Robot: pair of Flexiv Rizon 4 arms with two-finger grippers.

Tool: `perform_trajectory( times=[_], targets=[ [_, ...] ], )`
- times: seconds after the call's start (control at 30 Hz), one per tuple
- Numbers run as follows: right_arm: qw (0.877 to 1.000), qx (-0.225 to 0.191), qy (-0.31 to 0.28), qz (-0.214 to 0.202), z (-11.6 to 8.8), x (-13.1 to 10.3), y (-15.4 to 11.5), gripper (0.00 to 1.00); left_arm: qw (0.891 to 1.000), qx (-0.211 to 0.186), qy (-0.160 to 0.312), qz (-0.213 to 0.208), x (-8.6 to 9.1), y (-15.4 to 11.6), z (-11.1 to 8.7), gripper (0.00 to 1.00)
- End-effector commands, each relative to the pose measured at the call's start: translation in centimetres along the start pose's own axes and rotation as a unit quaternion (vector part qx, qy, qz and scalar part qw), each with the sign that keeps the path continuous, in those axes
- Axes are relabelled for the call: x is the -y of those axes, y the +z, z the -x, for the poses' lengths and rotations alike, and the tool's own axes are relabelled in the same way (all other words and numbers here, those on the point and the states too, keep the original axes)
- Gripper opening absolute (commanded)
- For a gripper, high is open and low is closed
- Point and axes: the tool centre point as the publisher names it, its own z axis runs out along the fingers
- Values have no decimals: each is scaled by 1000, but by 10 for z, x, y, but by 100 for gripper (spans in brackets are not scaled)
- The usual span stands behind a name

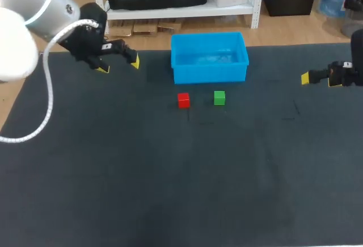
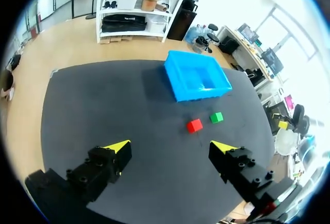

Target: Use the left arm to pick the red cube and place it into the blue plastic box first, then use the right arm to grasp the green cube and put it into the same blue plastic box after the first action is fully finished.

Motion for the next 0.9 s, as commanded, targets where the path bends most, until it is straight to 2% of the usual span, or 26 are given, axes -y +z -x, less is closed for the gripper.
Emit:
perform_trajectory(
  times=[0.03, 0.23, 0.53, 0.9],
  targets=[
    [1000, -1, 0, 0, 0, 0, 0, 100, 1000, -16, 0, 3, 4, 12, 14, 100],
    [1000, -1, 0, 0, 0, 0, 0, 100, 1000, -25, 9, 4, 10, 19, 23, 100],
    [1000, -1, 0, 0, 0, 0, 0, 100, 994, -90, 33, 56, 17, 23, 30, 100],
    [1000, -1, 0, 0, 0, 0, 0, 100, 984, -153, 9, 89, 21, 28, 26, 100]
  ],
)
